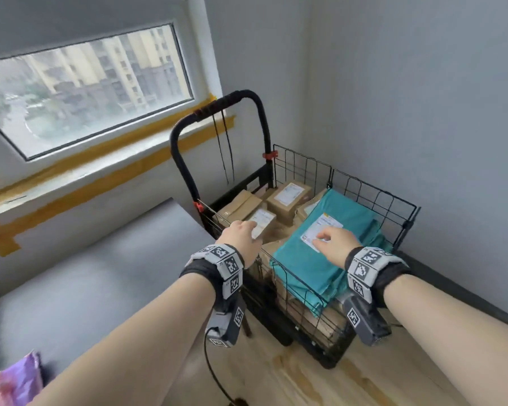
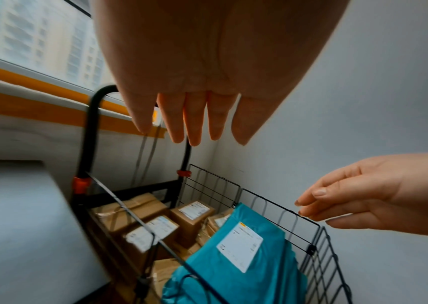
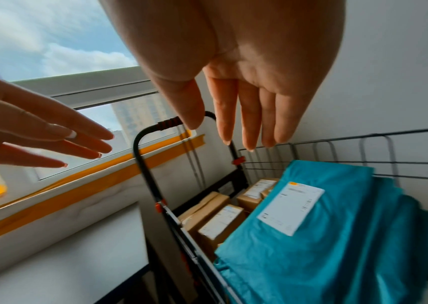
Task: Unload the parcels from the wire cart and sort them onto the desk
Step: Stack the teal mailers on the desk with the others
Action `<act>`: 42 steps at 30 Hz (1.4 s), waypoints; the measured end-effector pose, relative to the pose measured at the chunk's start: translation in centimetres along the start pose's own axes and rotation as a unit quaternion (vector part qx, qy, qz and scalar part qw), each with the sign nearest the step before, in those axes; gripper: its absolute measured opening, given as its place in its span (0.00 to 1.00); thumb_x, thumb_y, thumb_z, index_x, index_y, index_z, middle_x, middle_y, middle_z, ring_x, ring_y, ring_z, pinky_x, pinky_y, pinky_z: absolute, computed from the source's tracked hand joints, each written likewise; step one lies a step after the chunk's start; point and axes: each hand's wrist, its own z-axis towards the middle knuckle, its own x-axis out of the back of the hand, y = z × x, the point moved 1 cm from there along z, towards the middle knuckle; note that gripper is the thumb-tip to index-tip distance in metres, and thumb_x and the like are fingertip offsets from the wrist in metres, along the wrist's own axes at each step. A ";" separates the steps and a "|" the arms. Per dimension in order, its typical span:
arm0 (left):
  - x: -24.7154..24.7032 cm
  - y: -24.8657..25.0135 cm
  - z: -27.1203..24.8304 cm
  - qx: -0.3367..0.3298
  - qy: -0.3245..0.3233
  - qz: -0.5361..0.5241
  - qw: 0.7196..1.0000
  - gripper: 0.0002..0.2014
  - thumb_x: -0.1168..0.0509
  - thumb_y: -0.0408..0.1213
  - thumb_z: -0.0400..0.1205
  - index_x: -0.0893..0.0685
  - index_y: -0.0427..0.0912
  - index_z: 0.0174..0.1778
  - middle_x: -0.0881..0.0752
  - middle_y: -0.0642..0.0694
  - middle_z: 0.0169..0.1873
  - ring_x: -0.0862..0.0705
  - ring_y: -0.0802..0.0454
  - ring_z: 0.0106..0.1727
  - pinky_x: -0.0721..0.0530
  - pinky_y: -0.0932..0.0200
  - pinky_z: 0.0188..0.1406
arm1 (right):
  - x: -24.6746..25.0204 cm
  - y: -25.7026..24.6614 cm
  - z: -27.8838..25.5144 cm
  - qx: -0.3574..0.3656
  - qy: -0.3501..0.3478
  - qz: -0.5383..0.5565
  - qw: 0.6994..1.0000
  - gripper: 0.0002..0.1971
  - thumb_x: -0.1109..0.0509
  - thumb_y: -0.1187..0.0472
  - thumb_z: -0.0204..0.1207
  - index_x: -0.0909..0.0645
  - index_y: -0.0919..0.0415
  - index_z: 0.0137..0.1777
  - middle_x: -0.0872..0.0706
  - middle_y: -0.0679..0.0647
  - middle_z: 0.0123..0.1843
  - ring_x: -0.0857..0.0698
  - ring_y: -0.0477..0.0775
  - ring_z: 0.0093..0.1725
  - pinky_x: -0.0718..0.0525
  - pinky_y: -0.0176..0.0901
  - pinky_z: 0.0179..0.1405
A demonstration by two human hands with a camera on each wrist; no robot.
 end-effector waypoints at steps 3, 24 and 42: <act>-0.9 2.2 3.0 -0.029 -0.028 0.007 0.999 0.22 0.42 0.40 0.85 0.31 0.44 0.76 0.29 0.42 0.75 0.28 0.44 0.74 0.30 0.52 0.74 | 0.8 2.3 1.4 -0.046 0.008 0.024 0.999 0.19 0.36 0.53 0.81 0.23 0.61 0.69 0.20 0.57 0.70 0.23 0.58 0.70 0.27 0.44 0.68; -14.4 6.3 31.0 -0.058 -0.313 0.030 0.947 0.22 0.41 0.43 0.83 0.28 0.41 0.74 0.19 0.40 0.65 0.19 0.45 0.52 0.22 0.57 0.50 | -3.7 13.4 19.0 -0.404 0.002 0.234 0.884 0.11 0.35 0.56 0.79 0.22 0.64 0.44 0.21 0.62 0.43 0.20 0.60 0.45 0.19 0.49 0.52; -13.9 4.3 36.1 0.022 -0.370 -0.101 0.923 0.08 0.30 0.35 0.78 0.23 0.39 0.46 0.15 0.37 0.50 0.13 0.37 0.51 0.12 0.39 0.48 | -4.8 14.2 21.9 -0.519 0.032 0.286 0.805 0.07 0.30 0.67 0.76 0.28 0.66 0.44 0.24 0.58 0.34 0.20 0.56 0.34 0.17 0.46 0.37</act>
